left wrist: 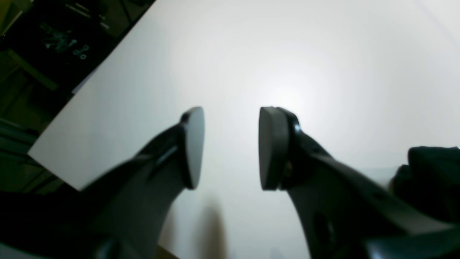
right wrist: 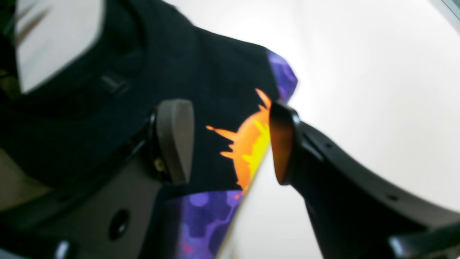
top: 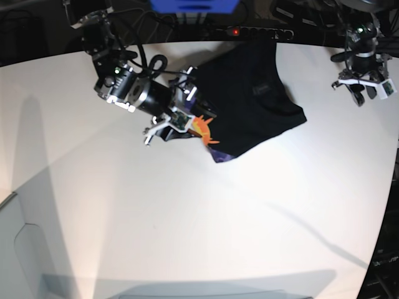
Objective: Fold the T-shirt properly
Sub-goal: 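Grasp the bundle edge with the left gripper and lift it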
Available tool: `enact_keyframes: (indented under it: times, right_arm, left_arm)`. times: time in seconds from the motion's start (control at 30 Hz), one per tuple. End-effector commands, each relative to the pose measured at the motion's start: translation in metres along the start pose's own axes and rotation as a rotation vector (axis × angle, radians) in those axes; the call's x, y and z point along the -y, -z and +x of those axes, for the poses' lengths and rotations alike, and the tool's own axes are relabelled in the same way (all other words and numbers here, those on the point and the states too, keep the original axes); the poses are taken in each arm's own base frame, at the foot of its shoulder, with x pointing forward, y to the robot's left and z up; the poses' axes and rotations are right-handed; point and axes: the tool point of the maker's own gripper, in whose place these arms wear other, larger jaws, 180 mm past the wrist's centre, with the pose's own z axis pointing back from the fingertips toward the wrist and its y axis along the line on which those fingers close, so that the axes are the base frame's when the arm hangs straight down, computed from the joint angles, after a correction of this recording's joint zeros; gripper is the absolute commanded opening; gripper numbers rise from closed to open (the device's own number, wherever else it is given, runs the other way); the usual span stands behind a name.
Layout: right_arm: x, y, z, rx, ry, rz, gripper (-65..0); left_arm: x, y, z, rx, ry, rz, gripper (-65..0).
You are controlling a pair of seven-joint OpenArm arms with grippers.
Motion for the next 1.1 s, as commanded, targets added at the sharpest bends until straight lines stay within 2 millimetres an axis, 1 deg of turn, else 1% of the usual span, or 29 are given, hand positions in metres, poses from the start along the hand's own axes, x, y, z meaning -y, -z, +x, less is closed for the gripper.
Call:
enact_keyframes:
  times: [0.0,0.07,0.13,0.33,0.37,0.43,0.53,0.57,0.6,0.67,0.73,0.8,0.97,1.0,1.07]
  right_arm:
    - [-0.005,0.002,0.009,0.045,0.011,0.023,-30.6]
    - [-0.008,0.004,-0.002,0.023,0.037,0.026,-30.6]
    - [-0.01,0.009,-0.01,0.006,0.064,0.034,-30.6]
    - [-0.016,0.018,-0.05,-0.085,0.134,0.06,-30.6]
    - [-0.013,0.019,-0.053,-0.094,0.137,0.058,-30.6]
    - [-0.011,0.02,-0.059,-0.108,0.142,0.059,-30.6]
    - [-0.009,0.019,-0.058,-0.107,0.138,0.055,-30.6]
    - [-0.006,0.018,-0.058,-0.106,0.139,0.044,-30.6]
    - [-0.001,0.015,-0.057,-0.102,0.141,0.029,-30.6]
    - [0.007,0.012,-0.051,-0.082,0.14,0.004,-30.6]
    - [0.008,0.01,-0.04,-0.058,0.122,-0.003,-30.6]
    - [0.01,0.007,-0.031,-0.04,0.101,-0.01,-30.6]
    - [0.013,0.001,-0.019,-0.008,0.086,-0.03,-30.5]
    - [0.016,-0.002,-0.017,-0.002,0.088,-0.044,-30.5]
    - [0.018,-0.003,-0.016,0.001,0.09,-0.051,-30.4]
  left_arm:
    - [0.001,-0.003,0.009,0.036,0.005,-0.004,-40.7]
    - [0.002,-0.007,0.0,0.015,-0.008,0.0,-40.7]
    - [0.006,-0.01,-0.003,0.013,-0.029,-0.003,-40.7]
    - [0.019,-0.027,-0.025,-0.033,-0.173,-0.049,-40.7]
    - [0.022,-0.03,-0.031,-0.05,-0.207,-0.064,-40.7]
    - [0.037,-0.038,-0.048,-0.101,-0.255,-0.112,-40.7]
    - [0.061,-0.046,-0.07,-0.194,-0.291,-0.185,-40.7]
    - [0.068,-0.047,-0.075,-0.216,-0.297,-0.203,-40.7]
    - [0.073,-0.048,-0.078,-0.235,-0.307,-0.218,-39.9]
    - [0.084,-0.05,-0.083,-0.26,-0.315,-0.247,-36.1]
    - [0.094,-0.051,-0.083,-0.266,-0.339,-0.278,-32.5]
    - [0.097,-0.053,-0.084,-0.272,-0.356,-0.292,-30.3]
    - [0.102,-0.056,-0.083,-0.275,-0.392,-0.317,-29.4]
    - [0.104,-0.056,-0.083,-0.277,-0.408,-0.327,-29.4]
    - [0.117,-0.059,-0.083,-0.289,-0.432,-0.369,-29.4]
